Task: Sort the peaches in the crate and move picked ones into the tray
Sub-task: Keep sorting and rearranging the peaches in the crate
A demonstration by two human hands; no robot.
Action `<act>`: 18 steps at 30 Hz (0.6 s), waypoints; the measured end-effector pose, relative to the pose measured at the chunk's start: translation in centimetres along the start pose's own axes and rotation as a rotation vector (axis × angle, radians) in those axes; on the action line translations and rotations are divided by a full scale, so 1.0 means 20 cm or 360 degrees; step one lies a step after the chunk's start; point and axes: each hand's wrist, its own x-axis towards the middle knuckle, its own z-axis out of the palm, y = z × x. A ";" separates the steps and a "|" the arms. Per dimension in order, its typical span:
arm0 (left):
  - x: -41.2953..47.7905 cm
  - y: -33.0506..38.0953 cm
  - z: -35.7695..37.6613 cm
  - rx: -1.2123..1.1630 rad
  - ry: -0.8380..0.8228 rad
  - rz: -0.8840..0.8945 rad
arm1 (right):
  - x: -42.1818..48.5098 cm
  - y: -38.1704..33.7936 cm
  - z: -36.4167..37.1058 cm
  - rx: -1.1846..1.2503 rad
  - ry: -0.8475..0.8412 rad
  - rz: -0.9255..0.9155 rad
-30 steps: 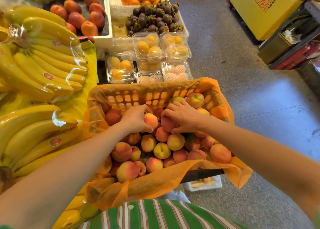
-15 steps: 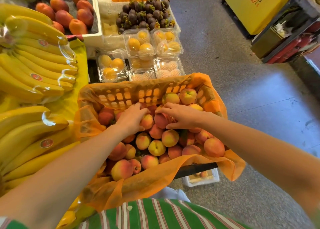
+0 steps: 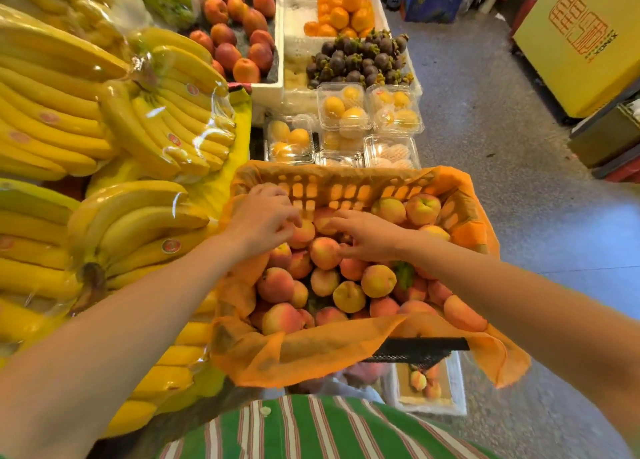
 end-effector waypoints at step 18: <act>-0.35 -0.17 0.05 -0.0386 0.0155 -0.0316 | 0.28 -0.43 0.44 0.0472 0.0034 0.0335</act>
